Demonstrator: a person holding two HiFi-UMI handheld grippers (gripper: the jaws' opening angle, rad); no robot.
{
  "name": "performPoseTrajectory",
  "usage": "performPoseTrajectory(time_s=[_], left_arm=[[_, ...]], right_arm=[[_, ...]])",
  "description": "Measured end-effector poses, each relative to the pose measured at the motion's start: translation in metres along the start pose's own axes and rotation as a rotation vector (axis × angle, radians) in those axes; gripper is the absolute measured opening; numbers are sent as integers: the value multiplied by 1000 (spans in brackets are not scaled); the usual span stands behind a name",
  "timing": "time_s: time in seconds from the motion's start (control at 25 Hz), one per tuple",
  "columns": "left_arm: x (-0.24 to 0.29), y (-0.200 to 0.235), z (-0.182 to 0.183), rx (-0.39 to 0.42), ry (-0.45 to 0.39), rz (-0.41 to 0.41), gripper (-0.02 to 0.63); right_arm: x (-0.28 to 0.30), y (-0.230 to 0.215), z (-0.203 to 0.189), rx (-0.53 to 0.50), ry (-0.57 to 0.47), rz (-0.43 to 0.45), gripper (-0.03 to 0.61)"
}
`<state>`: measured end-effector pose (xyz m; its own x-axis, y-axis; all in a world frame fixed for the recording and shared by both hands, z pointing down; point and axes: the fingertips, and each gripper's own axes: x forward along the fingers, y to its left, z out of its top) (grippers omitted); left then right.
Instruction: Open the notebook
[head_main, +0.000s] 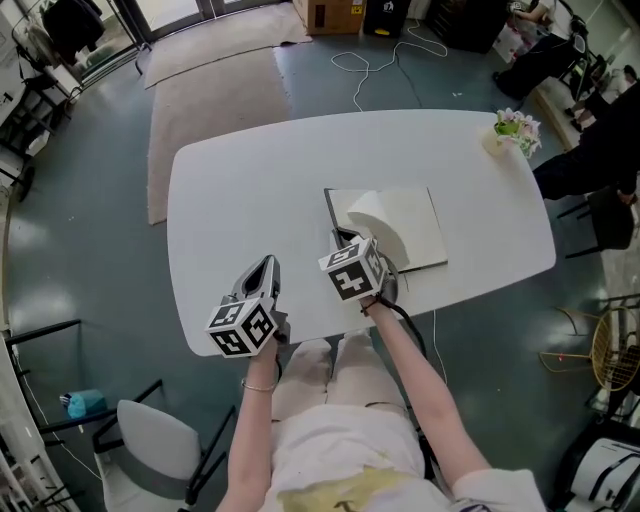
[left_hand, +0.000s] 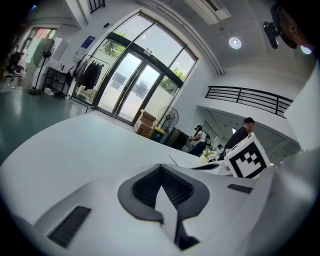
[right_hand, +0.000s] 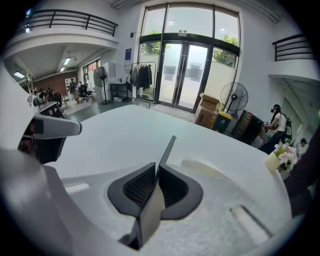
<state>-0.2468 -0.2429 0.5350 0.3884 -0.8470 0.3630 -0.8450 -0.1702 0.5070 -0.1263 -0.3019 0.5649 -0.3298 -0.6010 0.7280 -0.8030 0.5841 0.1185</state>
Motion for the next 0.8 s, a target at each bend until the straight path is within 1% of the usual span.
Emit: performPoseTrajectory(time_s=[0.16, 0.44, 0.8], left_arm=[[-5, 8, 0, -15, -5, 35, -1], [-12, 16, -1, -30, -10, 77, -1], [-15, 20, -3, -45, -15, 103, 0]], right_arm=[[25, 14, -18, -35, 50, -21, 29], [52, 27, -35, -53, 111, -17, 29], [63, 35, -40, -69, 135, -11, 29]])
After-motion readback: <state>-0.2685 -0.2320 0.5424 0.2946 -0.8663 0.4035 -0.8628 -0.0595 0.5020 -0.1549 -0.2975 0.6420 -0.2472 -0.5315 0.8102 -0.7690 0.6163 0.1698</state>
